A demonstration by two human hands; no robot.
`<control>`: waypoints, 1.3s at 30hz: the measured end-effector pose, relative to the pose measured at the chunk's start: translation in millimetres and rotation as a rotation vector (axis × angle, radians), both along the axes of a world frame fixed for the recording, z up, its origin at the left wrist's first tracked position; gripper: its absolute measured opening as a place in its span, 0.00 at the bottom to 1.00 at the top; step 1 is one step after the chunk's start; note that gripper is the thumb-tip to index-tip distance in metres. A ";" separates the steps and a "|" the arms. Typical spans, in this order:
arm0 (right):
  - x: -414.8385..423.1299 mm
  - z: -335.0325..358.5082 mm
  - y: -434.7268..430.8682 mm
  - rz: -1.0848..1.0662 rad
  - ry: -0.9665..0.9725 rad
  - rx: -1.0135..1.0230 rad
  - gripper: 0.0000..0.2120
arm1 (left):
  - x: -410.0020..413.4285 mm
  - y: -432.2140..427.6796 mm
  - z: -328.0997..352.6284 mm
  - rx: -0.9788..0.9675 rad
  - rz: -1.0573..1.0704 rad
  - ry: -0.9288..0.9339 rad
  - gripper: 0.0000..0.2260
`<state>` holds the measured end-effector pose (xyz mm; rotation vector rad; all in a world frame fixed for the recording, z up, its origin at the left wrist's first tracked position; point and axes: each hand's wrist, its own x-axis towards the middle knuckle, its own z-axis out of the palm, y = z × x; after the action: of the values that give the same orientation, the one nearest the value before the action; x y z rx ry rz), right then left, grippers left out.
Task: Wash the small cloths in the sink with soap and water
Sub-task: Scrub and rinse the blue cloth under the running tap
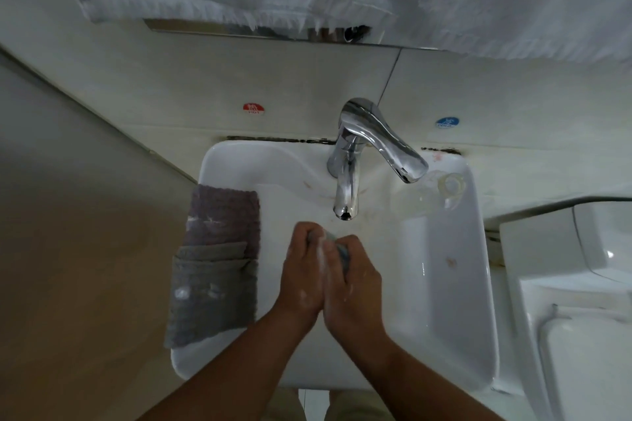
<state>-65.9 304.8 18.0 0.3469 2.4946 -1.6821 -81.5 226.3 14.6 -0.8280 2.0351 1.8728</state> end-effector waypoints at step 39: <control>-1.6 -0.2 10.9 0.033 0.042 0.048 0.14 | 2.3 5.5 -5.7 -0.194 -0.166 0.138 0.05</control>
<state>-67.5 315.7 17.8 0.2761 2.5595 -1.6359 -79.2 231.9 8.9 -0.5651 2.3198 1.7065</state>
